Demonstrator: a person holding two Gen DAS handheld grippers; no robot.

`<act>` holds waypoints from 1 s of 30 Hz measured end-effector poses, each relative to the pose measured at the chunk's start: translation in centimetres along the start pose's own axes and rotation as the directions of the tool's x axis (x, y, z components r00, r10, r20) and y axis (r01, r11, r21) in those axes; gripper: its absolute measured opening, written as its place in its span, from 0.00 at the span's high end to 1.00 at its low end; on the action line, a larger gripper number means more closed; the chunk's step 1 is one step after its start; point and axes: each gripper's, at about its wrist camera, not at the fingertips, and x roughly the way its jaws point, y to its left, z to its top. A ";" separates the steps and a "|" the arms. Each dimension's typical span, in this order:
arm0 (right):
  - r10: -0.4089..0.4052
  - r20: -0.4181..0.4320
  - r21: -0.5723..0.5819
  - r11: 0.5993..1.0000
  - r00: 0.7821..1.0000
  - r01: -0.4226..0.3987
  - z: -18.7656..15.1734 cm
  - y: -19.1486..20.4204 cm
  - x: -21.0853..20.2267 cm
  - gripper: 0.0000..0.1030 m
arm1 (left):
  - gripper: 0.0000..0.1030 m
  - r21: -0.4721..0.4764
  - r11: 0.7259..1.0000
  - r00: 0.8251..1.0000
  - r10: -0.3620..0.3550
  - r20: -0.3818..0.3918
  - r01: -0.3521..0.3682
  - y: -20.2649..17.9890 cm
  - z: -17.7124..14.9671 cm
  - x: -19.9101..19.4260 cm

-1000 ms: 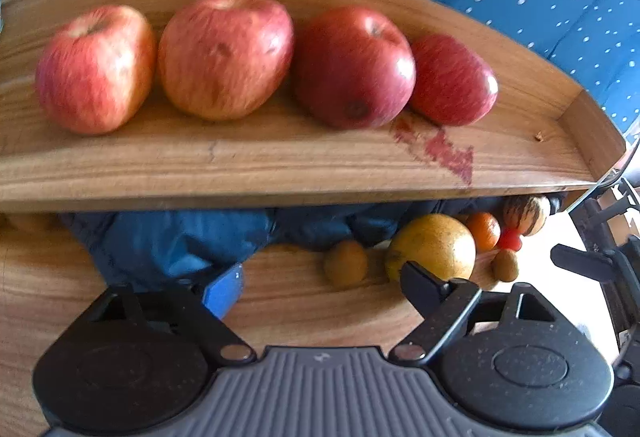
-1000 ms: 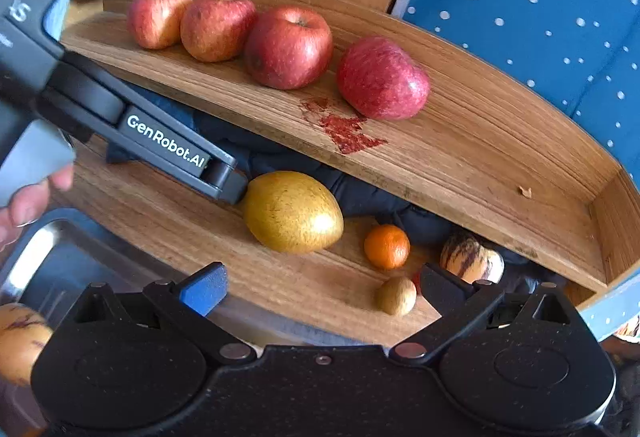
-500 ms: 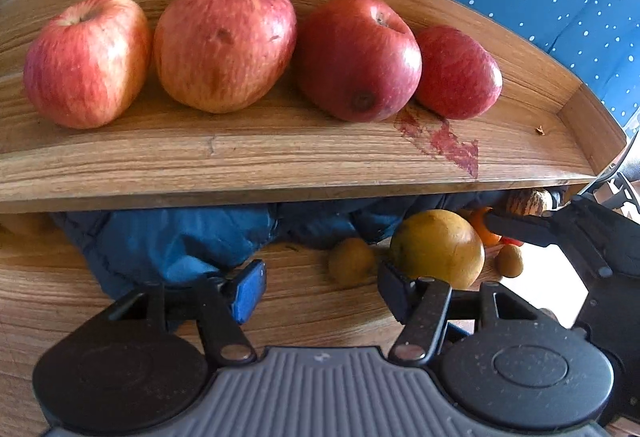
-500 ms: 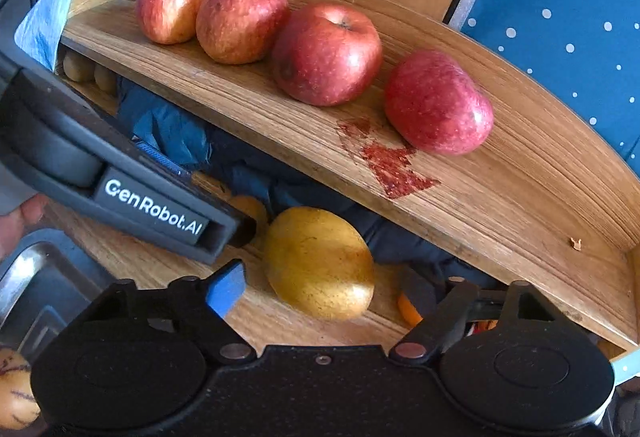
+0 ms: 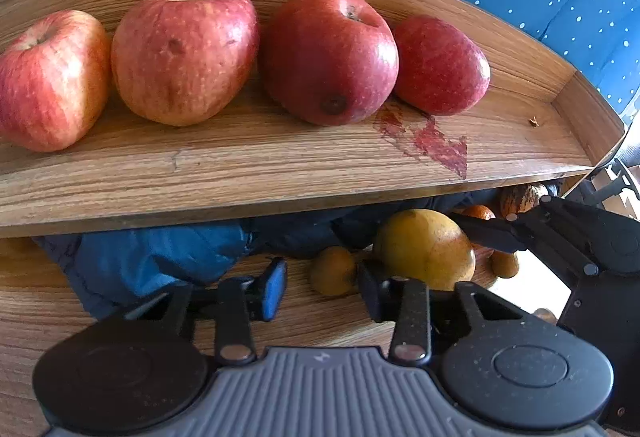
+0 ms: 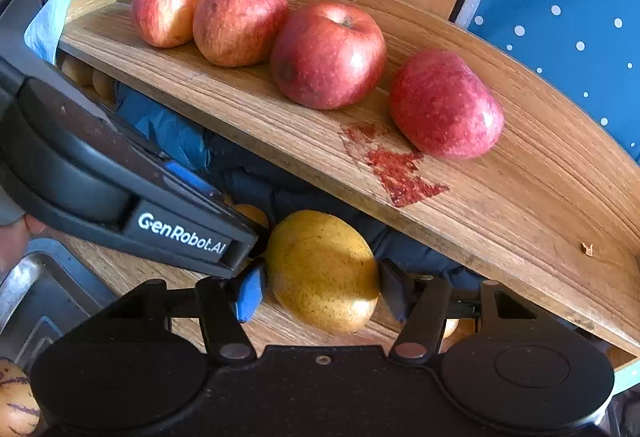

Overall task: Organize fruits
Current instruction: 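Close left tool on a small brown kiwi while right tool grasps another yellow pear, then carry the kiwi and pear toward the steel tray with both tools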

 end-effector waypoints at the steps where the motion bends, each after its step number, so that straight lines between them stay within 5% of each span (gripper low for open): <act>1: 0.000 0.000 0.001 1.000 1.000 0.000 0.0 0.0 0.0 0.40 | 0.61 -0.001 1.000 1.000 -0.004 -0.002 0.004 0.0 0.1 0.1; 5: -0.001 -0.001 0.021 1.000 1.000 0.001 0.0 0.0 -0.2 0.41 | 0.73 0.000 1.000 1.000 -0.010 -0.008 0.010 -0.4 0.4 0.5; 30: 0.003 0.040 0.097 0.995 0.999 -0.007 -4.6 3.1 -9.0 0.41 | 0.73 0.004 0.999 0.999 -0.039 -0.015 0.039 -0.1 -3.6 -6.0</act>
